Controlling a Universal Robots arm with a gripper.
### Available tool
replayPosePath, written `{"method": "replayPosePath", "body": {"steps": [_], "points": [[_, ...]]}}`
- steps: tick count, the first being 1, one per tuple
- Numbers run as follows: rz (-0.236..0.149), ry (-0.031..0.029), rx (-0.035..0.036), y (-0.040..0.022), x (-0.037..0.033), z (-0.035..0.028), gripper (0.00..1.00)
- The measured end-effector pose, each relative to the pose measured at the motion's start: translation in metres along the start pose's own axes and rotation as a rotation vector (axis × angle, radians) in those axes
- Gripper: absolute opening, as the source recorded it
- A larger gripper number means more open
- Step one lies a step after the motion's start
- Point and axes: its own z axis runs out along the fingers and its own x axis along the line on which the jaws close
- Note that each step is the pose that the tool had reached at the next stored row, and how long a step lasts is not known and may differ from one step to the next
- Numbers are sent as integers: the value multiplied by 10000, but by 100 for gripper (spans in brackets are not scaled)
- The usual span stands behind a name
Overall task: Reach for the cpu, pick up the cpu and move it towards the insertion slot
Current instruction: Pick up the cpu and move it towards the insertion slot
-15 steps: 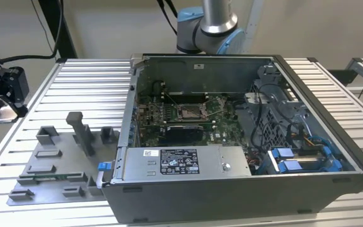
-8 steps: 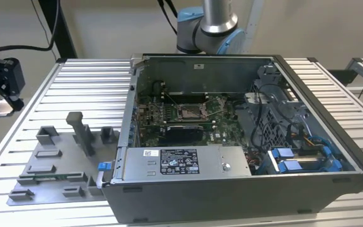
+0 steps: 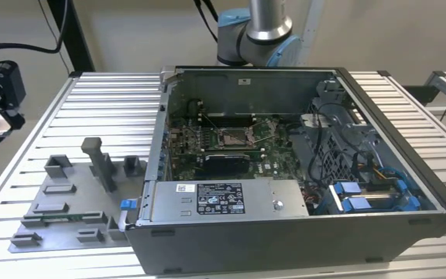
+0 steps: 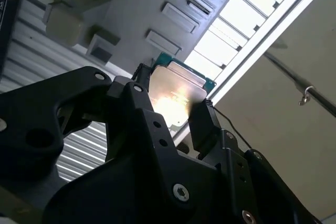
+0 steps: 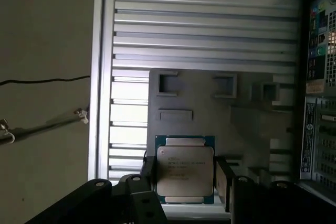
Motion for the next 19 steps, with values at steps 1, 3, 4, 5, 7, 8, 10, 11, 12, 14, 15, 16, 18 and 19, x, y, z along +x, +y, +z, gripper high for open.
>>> {"method": "replayPosePath", "body": {"steps": [1,3,4,5,7,8,10,11,12,14,15,16,18,19], "points": [[1,-1,0,1,0,-6,0],[1,-1,2,3,-1,-29,0],[1,-2,2,3,-1,-44,0],[1,-3,1,4,-2,-60,0],[0,-3,2,6,-3,-91,0],[0,-4,2,6,-3,-98,0],[-1,-6,5,7,-3,-103,0],[0,-4,6,8,-4,-104,0],[0,-3,6,9,-3,-105,0],[0,-2,6,10,-3,-105,0],[0,-2,6,11,-3,-105,0],[-1,-3,6,12,-4,-104,0],[1,-2,7,14,-10,-105,0],[1,-1,7,14,-19,-105,0]]}}
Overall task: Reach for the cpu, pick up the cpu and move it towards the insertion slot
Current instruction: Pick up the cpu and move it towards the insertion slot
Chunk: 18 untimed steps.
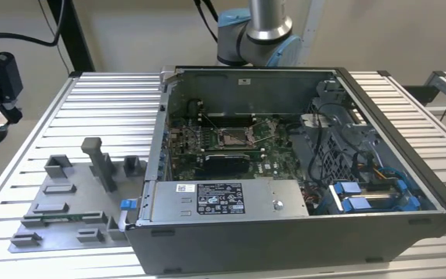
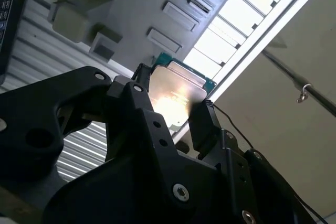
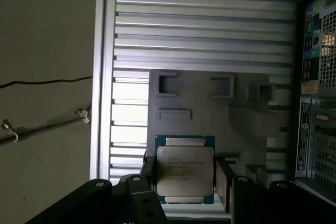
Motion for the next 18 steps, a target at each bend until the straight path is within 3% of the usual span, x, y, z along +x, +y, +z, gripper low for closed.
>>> {"method": "replayPosePath", "body": {"steps": [10,18], "points": [[2,49,-1,-8,-309,9,0],[3,63,-1,-16,-665,18,0]]}}
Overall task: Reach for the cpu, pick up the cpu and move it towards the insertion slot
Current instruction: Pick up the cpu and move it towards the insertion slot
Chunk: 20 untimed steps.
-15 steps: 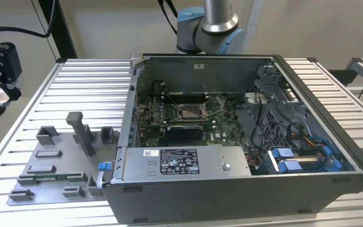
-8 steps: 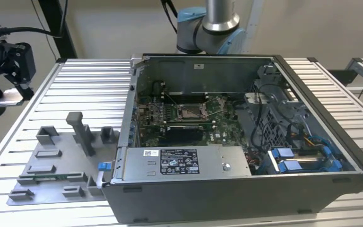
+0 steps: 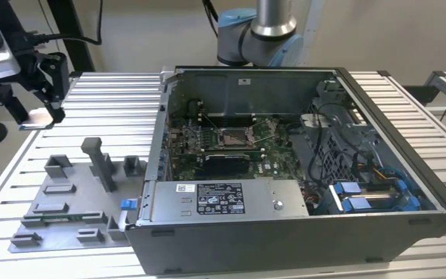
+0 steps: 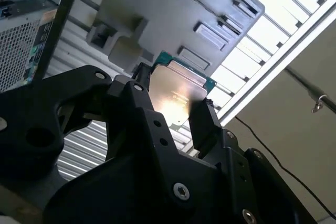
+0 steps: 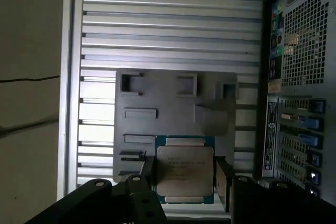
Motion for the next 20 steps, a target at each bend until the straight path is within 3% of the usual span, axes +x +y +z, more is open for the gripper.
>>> {"method": "replayPosePath", "body": {"steps": [11,20], "points": [[2,51,-1,-10,-451,9,0],[6,75,-2,-17,-766,16,0]]}}
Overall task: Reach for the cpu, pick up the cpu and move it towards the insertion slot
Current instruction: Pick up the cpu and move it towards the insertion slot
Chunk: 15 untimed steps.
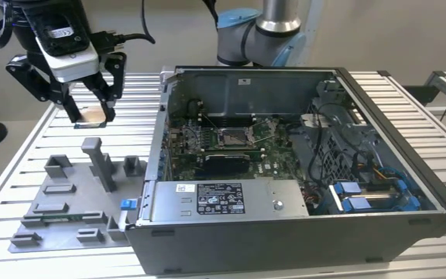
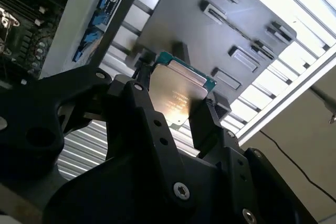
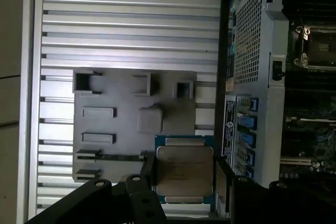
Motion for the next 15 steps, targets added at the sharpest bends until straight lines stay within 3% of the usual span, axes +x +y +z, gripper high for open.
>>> {"method": "replayPosePath", "body": {"steps": [15], "points": [[7,25,0,-12,-527,7,0]]}}
